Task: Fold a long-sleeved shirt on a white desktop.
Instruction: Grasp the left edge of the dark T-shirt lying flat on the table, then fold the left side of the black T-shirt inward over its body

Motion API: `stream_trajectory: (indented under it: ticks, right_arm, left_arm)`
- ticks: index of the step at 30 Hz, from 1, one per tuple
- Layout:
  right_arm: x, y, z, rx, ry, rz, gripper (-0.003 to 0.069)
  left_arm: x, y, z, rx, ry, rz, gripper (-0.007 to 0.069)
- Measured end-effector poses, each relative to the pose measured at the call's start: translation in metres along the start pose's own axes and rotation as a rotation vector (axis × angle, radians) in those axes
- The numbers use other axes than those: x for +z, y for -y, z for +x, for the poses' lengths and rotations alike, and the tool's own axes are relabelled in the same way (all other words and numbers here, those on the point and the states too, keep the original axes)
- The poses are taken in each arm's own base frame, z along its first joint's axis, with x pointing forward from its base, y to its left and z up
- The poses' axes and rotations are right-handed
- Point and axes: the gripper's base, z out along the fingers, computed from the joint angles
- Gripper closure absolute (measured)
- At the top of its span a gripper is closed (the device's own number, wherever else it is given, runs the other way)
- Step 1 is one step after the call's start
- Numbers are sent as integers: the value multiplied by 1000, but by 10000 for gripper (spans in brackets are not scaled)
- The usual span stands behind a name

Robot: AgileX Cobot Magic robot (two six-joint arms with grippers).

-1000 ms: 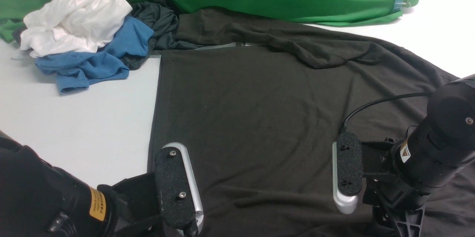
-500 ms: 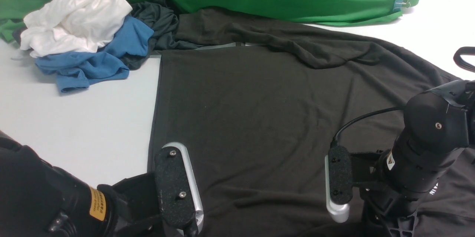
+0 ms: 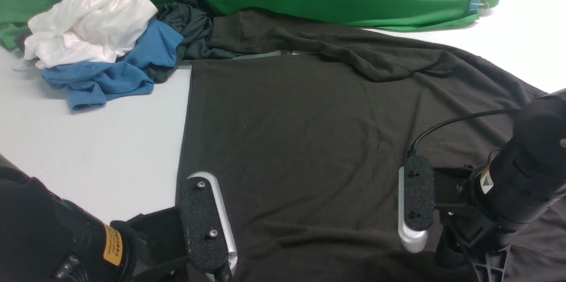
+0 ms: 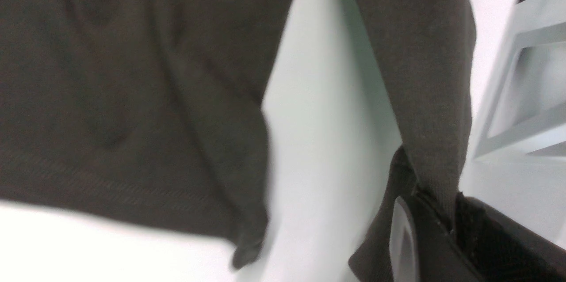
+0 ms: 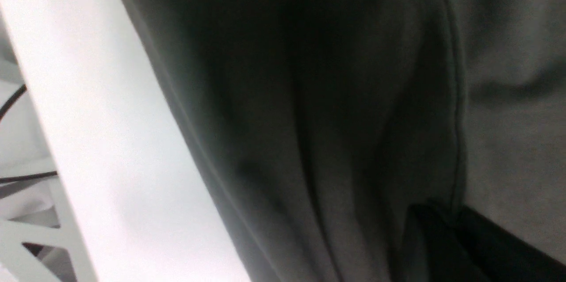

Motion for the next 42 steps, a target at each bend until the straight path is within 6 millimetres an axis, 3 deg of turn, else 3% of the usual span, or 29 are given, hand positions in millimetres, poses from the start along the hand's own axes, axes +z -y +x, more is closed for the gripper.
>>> stream_trajectory:
  ticks: [9, 19, 30, 36, 42]
  right_arm:
    - [-1, 11, 2, 123, -14, 120, 617]
    - [-2, 15, 0, 253, 30, 158, 617]
    - [-3, 25, 5, 359, 67, 187, 617]
    - [-4, 31, 6, 378, 95, 211, 617]
    - [-6, 35, 3, 373, 142, 244, 617]
  left_arm:
    - [0, -7, 4, -16, -46, -73, 564]
    - [0, -20, -7, -13, 62, -205, 564]
    - [29, -42, -11, -56, -58, -211, 564]
    - [21, -61, -12, -162, -14, -215, 564]
    - [0, -71, -20, -222, 44, -179, 564]
